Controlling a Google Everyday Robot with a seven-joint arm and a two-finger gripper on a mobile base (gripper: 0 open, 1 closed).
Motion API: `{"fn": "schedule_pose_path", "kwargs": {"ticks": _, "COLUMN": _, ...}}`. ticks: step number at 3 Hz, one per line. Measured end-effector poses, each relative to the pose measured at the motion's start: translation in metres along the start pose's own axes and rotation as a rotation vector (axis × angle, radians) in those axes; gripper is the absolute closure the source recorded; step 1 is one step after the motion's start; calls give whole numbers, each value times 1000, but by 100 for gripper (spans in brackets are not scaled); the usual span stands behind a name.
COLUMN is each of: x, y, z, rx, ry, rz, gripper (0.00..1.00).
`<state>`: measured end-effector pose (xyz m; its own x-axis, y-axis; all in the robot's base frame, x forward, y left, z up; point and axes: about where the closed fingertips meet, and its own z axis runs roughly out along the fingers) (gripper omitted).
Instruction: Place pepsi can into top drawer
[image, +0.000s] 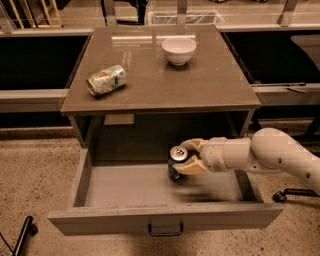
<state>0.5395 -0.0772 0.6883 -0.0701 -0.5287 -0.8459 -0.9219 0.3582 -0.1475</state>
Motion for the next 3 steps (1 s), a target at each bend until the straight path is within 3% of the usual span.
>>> {"fn": "schedule_pose_path", "kwargs": {"ticks": 1, "x": 0, "y": 0, "z": 0, "rx": 0, "ry": 0, "rz": 0, "gripper": 13}}
{"fn": "schedule_pose_path", "kwargs": {"ticks": 2, "x": -9, "y": 3, "z": -26, "rx": -2, "ry": -35, "rz": -24, "gripper": 0}}
{"fn": "schedule_pose_path", "kwargs": {"ticks": 3, "x": -8, "y": 3, "z": -28, "rx": -4, "ry": -35, "rz": -25, "gripper": 0}}
